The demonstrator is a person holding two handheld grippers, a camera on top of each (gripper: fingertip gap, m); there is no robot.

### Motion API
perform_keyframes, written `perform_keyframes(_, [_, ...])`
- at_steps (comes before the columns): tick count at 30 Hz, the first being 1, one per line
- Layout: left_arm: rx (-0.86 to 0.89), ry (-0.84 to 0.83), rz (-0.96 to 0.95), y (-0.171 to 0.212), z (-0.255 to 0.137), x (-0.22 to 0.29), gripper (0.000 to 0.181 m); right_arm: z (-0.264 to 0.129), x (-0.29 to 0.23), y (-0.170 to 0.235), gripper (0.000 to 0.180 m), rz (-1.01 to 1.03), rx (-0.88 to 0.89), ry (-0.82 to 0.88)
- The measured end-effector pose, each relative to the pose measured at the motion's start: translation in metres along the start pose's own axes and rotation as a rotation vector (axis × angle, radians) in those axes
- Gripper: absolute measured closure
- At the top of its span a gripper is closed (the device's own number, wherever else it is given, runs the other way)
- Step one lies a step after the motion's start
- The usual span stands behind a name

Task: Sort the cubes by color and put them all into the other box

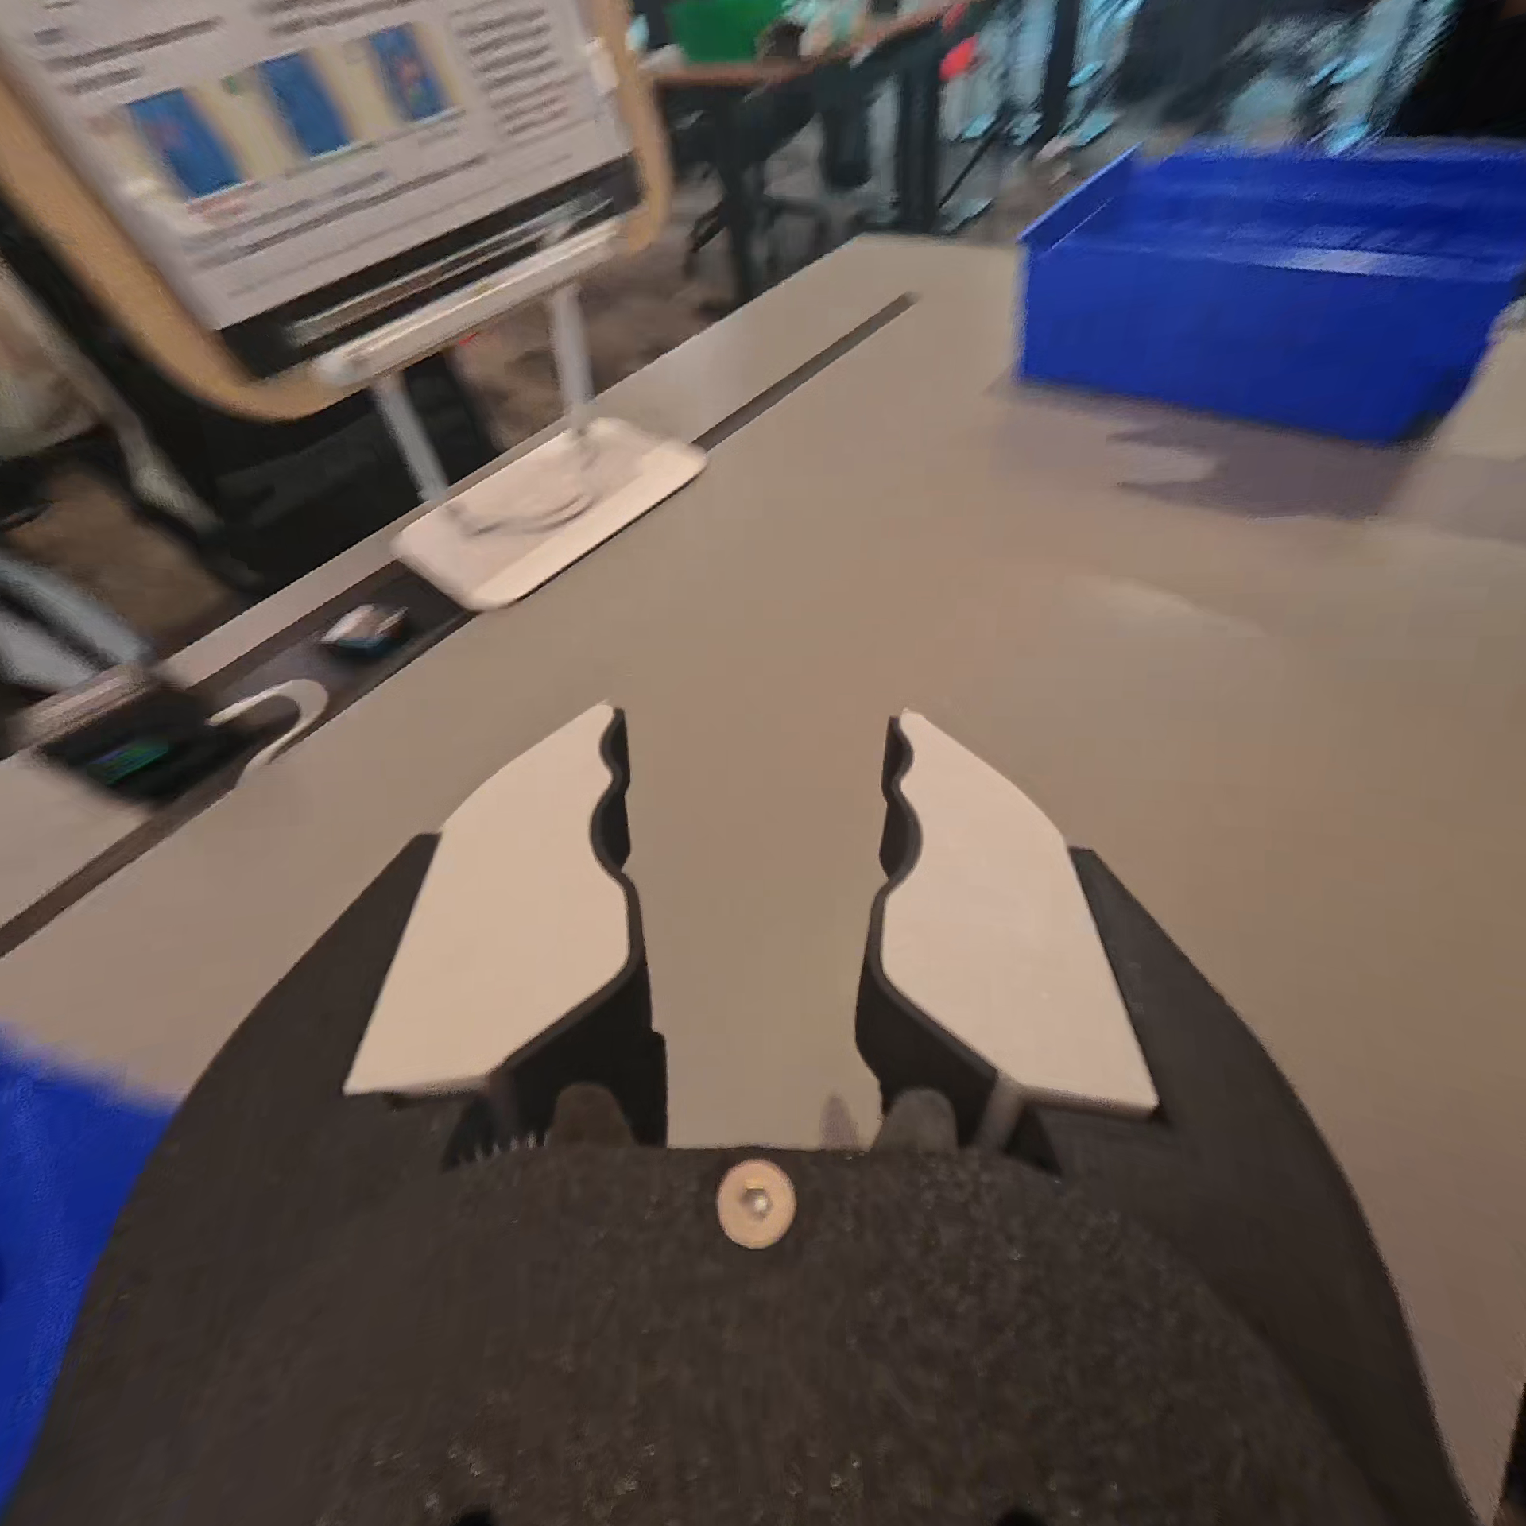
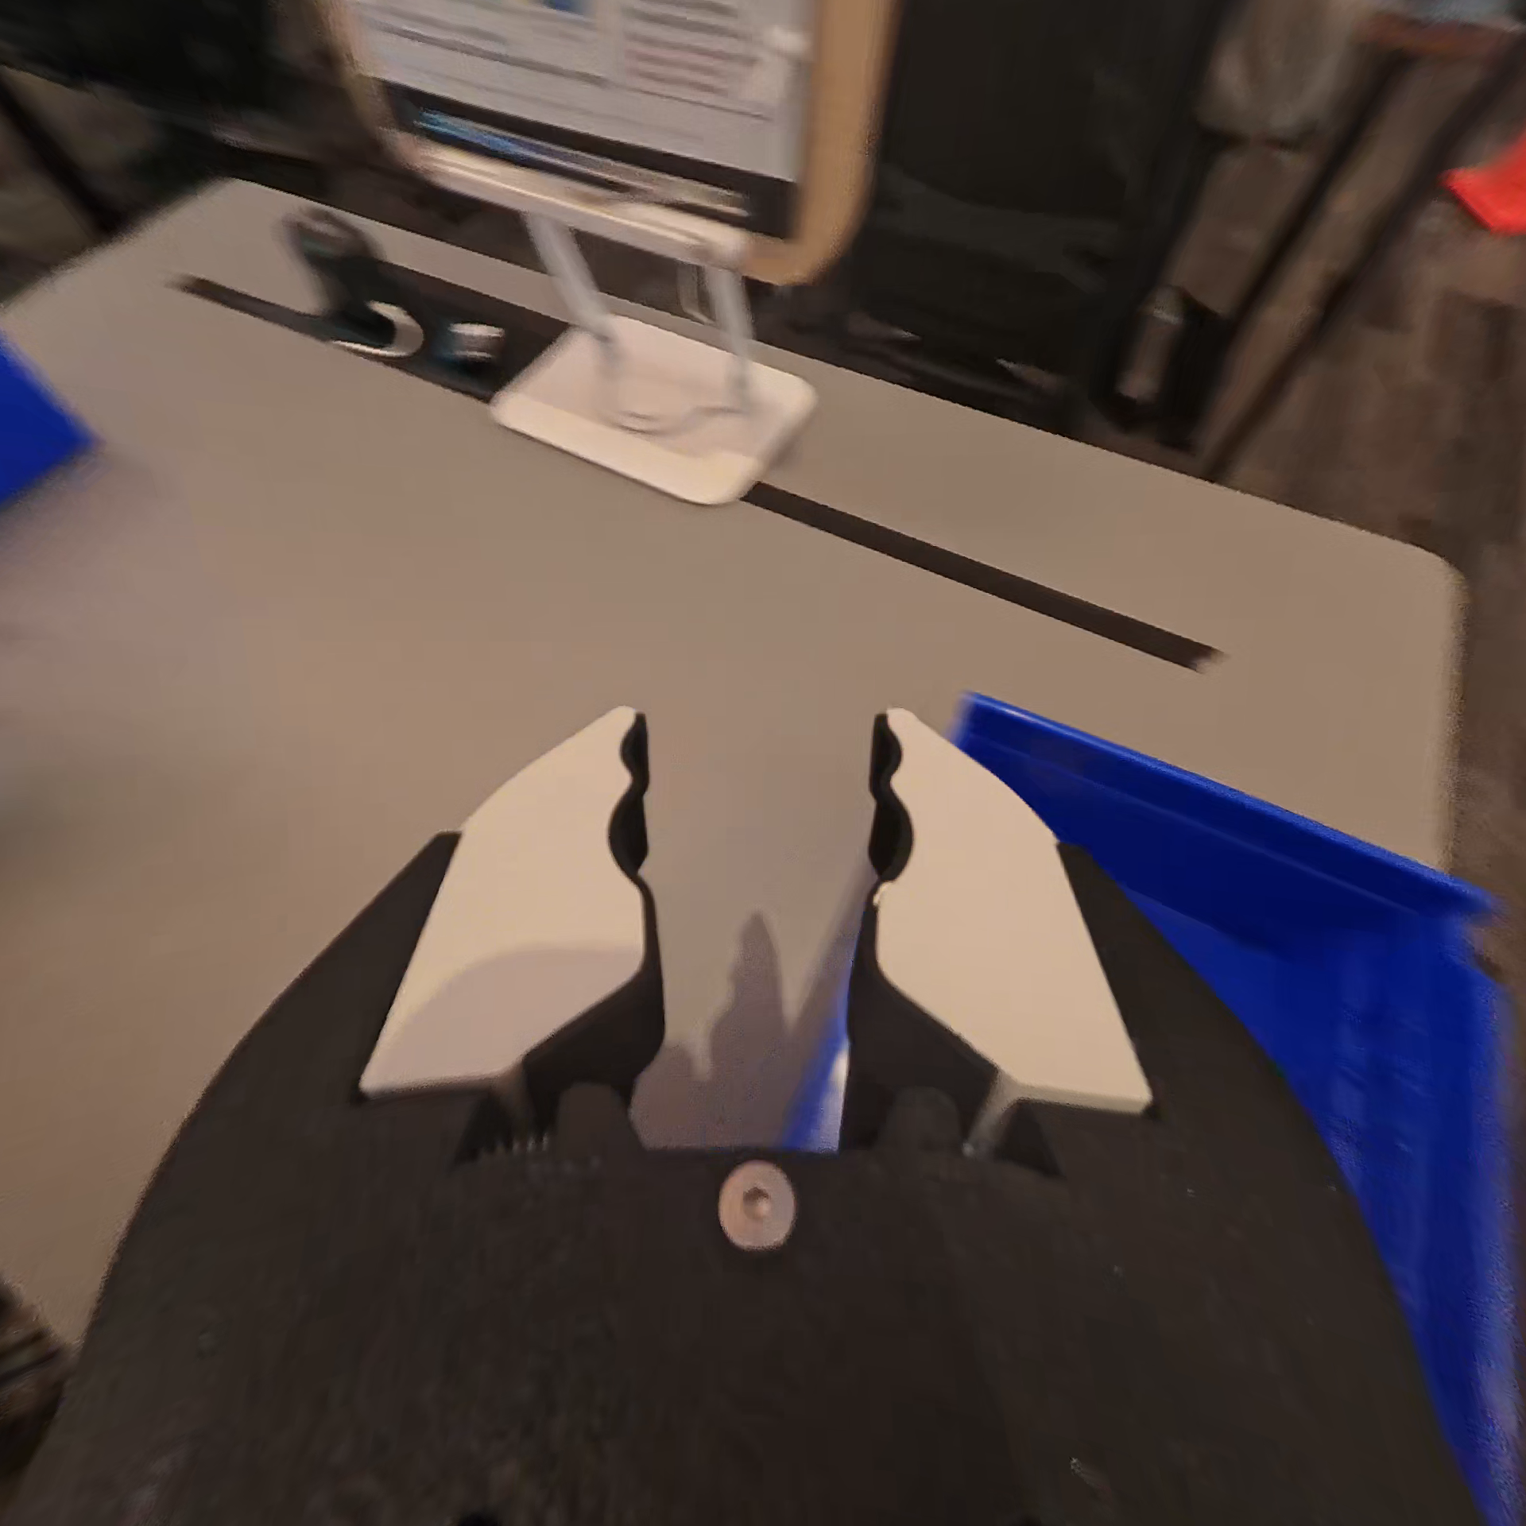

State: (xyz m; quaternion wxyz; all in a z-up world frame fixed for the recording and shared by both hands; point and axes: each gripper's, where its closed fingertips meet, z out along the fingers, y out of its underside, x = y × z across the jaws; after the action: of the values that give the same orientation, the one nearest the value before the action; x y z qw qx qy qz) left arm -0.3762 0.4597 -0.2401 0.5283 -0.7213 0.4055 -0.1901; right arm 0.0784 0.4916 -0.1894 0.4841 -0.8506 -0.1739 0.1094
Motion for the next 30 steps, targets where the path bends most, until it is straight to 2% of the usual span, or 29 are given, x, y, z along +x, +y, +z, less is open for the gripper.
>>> perform_keyframes(3, [-0.202,-0.163,0.054,0.029,-0.066,-0.063,0.121,0.011,-0.078,0.004,0.129,-0.068,0.037,-0.19])
perform_keyframes(5, [-0.365,-0.192,0.059,0.053,-0.106,-0.095,0.12,0.022,-0.121,0.013,0.129,-0.113,0.032,-0.291])
perform_keyframes(7, [-0.516,-0.177,0.035,0.079,-0.139,-0.118,0.119,0.035,-0.155,0.02,0.129,-0.136,0.027,-0.371])
perform_keyframes(10, [-0.682,-0.063,-0.008,0.116,-0.167,-0.129,0.119,0.05,-0.198,0.023,0.129,-0.129,0.007,-0.496])
perform_keyframes(13, [-0.761,0.001,-0.102,0.145,-0.175,-0.134,0.122,0.062,-0.229,0.02,0.129,-0.124,0.008,-0.568])
perform_keyframes(18, [-0.903,-0.089,-0.284,0.186,-0.181,-0.139,0.121,0.076,-0.259,0.011,0.129,-0.138,-0.045,-0.599])
perform_keyframes(22, [-0.898,-0.035,-0.437,0.199,-0.171,-0.117,0.121,0.085,-0.275,-0.003,0.129,-0.16,-0.073,-0.605])
perform_keyframes(26, [-0.918,0.033,-0.449,0.209,-0.163,-0.103,0.121,0.095,-0.294,-0.013,0.128,-0.195,-0.116,-0.628])
perform_keyframes(30, [-0.957,0.082,-0.374,0.218,-0.163,-0.1,0.121,0.097,-0.31,-0.02,0.127,-0.265,-0.129,-0.626])
